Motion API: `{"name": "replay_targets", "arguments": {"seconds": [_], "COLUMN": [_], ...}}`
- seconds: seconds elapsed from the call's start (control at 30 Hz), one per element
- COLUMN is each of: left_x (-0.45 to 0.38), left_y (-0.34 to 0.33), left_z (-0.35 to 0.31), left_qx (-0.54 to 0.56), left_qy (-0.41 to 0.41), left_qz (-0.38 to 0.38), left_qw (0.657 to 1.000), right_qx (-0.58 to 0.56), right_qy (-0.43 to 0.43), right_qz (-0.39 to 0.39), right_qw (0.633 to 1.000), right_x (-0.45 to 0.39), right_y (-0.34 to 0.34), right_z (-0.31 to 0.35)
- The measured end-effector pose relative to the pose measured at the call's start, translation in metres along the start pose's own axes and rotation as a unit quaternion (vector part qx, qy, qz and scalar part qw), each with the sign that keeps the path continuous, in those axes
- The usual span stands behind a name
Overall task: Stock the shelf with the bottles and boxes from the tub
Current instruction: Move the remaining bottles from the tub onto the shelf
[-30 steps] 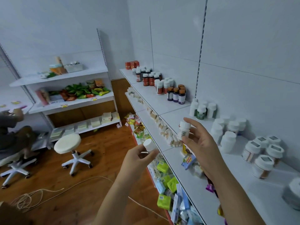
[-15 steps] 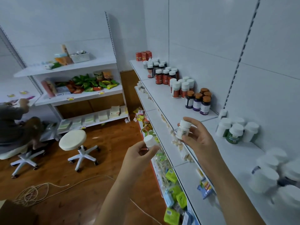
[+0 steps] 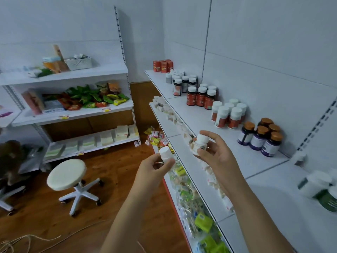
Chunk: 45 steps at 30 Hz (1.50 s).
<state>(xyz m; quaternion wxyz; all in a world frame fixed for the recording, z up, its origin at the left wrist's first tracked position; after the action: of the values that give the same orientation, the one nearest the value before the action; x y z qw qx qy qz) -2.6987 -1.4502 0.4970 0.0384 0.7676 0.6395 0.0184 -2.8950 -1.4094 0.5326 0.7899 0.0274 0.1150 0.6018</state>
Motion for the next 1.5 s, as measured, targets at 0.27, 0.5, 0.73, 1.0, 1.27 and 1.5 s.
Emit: {"name": "replay_targets", "arguments": {"seconds": [0.27, 0.5, 0.73, 1.0, 1.27, 1.5], "left_x": [-0.114, -0.202, -0.318, -0.389, -0.328, -0.238], "left_y": [0.069, 0.067, 0.012, -0.141, -0.272, -0.328], "left_z": [0.000, 0.024, 0.026, -0.002, 0.005, 0.003], "left_qx": [0.004, -0.002, -0.028, -0.048, -0.040, -0.037], "left_qy": [-0.004, 0.012, 0.007, -0.011, -0.015, -0.019], "left_qz": [0.025, 0.060, 0.135, 0.362, 0.587, 0.712], "left_qw": [1.000, 0.998, 0.990, 0.931, 0.808, 0.701], "right_qx": [0.003, -0.011, -0.008, -0.043, -0.038, -0.055], "right_qy": [-0.004, -0.046, -0.060, -0.097, -0.139, -0.116], "right_qz": [-0.025, -0.054, -0.102, -0.245, -0.460, -0.613], "right_qw": [1.000, 0.997, 0.993, 0.964, 0.876, 0.780], "right_x": [-0.095, -0.171, -0.266, -0.283, -0.184, -0.069], "right_y": [-0.067, -0.078, -0.041, 0.053, 0.126, 0.146], "right_z": [0.010, -0.026, -0.067, -0.097, -0.116, -0.100]}}
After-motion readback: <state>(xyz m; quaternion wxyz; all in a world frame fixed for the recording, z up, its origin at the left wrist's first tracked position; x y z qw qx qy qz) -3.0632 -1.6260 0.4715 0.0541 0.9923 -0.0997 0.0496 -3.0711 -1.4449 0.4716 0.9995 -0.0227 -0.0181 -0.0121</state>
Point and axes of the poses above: each hand's wrist, its own x-axis away from the middle knuckle, its own y-axis out of the back of the hand, z = x × y, the point moved 10 cm from there along -x, towards the middle knuckle, and after that the axes turned 10 degrees about x, right-handed, at the moved point
